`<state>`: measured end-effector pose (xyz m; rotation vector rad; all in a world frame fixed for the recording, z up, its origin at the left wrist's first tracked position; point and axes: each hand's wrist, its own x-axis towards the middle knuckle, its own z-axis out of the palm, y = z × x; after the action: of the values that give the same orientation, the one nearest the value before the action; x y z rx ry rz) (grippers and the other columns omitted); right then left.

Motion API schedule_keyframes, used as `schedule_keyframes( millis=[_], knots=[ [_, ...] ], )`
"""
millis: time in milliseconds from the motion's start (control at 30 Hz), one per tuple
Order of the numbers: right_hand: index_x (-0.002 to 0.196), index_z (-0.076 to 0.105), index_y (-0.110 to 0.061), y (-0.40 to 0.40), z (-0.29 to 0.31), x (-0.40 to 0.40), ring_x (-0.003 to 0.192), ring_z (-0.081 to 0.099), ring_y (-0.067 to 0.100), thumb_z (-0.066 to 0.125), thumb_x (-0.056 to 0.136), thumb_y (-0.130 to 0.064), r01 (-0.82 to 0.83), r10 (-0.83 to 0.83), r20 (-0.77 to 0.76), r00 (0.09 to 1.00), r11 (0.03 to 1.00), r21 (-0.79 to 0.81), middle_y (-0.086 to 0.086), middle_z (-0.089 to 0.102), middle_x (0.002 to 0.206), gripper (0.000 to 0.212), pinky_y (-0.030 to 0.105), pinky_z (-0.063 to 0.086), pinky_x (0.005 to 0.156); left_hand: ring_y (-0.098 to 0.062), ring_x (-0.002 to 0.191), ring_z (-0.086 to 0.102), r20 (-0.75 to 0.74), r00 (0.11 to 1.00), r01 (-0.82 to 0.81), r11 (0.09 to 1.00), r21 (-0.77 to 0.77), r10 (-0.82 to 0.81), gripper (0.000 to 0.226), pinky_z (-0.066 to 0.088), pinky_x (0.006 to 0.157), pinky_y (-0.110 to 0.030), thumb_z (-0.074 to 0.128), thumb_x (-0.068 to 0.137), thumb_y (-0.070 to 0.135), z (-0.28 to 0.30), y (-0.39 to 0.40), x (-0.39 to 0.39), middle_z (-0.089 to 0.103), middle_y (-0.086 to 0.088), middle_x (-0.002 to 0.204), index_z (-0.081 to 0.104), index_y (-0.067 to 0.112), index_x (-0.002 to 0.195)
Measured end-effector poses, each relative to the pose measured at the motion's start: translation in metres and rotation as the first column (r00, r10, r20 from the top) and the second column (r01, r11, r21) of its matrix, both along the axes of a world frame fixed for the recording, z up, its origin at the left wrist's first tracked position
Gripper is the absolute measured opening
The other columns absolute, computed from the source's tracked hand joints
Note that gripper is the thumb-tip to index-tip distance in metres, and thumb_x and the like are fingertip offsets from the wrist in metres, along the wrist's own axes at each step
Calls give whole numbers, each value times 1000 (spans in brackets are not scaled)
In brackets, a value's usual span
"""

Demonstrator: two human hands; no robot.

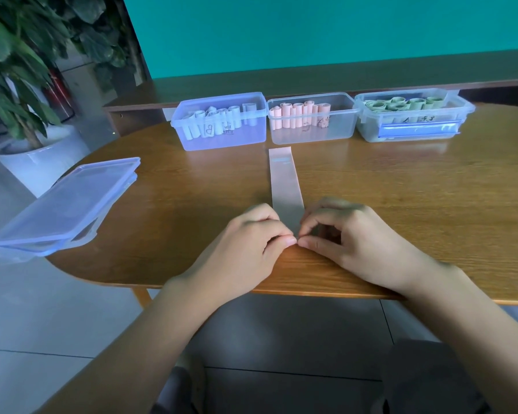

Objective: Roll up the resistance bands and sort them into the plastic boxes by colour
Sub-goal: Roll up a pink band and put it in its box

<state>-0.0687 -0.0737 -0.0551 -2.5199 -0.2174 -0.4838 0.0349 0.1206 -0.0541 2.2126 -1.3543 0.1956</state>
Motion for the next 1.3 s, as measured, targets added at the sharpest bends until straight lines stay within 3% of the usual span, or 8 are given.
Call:
schedule_keyframes(
  millis=[133, 300, 400, 533, 767, 967, 1200, 1300],
  knots=[
    [94, 74, -24, -1, -3, 3, 94, 62, 8, 68, 95, -29, 9, -10, 30, 999, 1000, 9, -14, 65, 98, 7, 23, 48, 83, -4, 92, 55, 8, 1000, -27, 999, -22, 27, 20, 45, 78, -10, 60, 98, 34, 0, 0, 0, 59, 13, 103, 76, 26, 107],
    [95, 75, -19, -2, -8, 6, 93, 62, 5, 66, 96, -29, 36, -35, 69, 997, 999, -15, -11, 65, 99, 14, 24, 50, 85, -4, 97, 59, -2, 1000, 8, 999, -47, -8, 15, 52, 84, -23, 61, 98, 30, 0, 3, 3, 65, 16, 103, 75, 29, 106],
    [95, 74, -17, 0, -10, 8, 91, 61, 5, 63, 97, -30, 72, -64, 118, 991, 996, -60, -8, 65, 100, 17, 26, 50, 84, -3, 99, 56, -7, 1000, -14, 1000, -15, 14, 15, 49, 83, -19, 64, 96, 34, 0, 0, 2, 62, 18, 104, 73, 30, 106],
    [101, 73, -21, 1, -9, 6, 83, 56, -2, 68, 95, -29, 85, -77, 138, 988, 995, -58, -10, 61, 104, 11, 10, 41, 79, -3, 100, 53, 15, 999, -45, 999, 12, 45, 22, 46, 82, -14, 59, 98, 38, -2, -3, 4, 60, 15, 110, 71, 28, 113],
    [98, 75, -21, -1, -10, 9, 81, 55, -5, 71, 93, -25, 103, -98, 122, 988, 994, -36, -11, 64, 99, 7, 7, 38, 77, -1, 94, 53, 5, 999, -52, 996, -71, 52, 21, 44, 81, -13, 63, 95, 36, -3, -7, 9, 57, 13, 104, 76, 25, 108],
    [101, 76, -18, -1, -9, 13, 91, 61, 5, 65, 97, -24, 119, -112, 116, 987, 991, -59, -7, 66, 101, 13, 24, 49, 85, 4, 92, 53, -21, 999, -49, 995, -87, 47, 11, 40, 74, -5, 66, 93, 38, -3, -8, 13, 58, 20, 94, 73, 29, 96],
    [110, 74, -20, 3, -11, 15, 94, 62, 10, 62, 98, -31, 165, -154, 137, 979, 983, -76, -6, 62, 109, 20, 26, 50, 88, -6, 95, 57, -10, 999, -42, 994, -101, 41, 18, 52, 84, -33, 60, 98, 34, -7, -16, 23, 63, 12, 101, 74, 25, 104],
    [107, 74, -19, 3, -12, 17, 91, 63, 13, 58, 98, -36, 175, -165, 133, 977, 982, -68, -4, 63, 103, 25, 31, 52, 85, -7, 95, 58, 9, 999, -50, 991, -126, 51, 17, 53, 84, -34, 61, 98, 32, -7, -17, 24, 62, 11, 102, 75, 24, 104]
  ],
)
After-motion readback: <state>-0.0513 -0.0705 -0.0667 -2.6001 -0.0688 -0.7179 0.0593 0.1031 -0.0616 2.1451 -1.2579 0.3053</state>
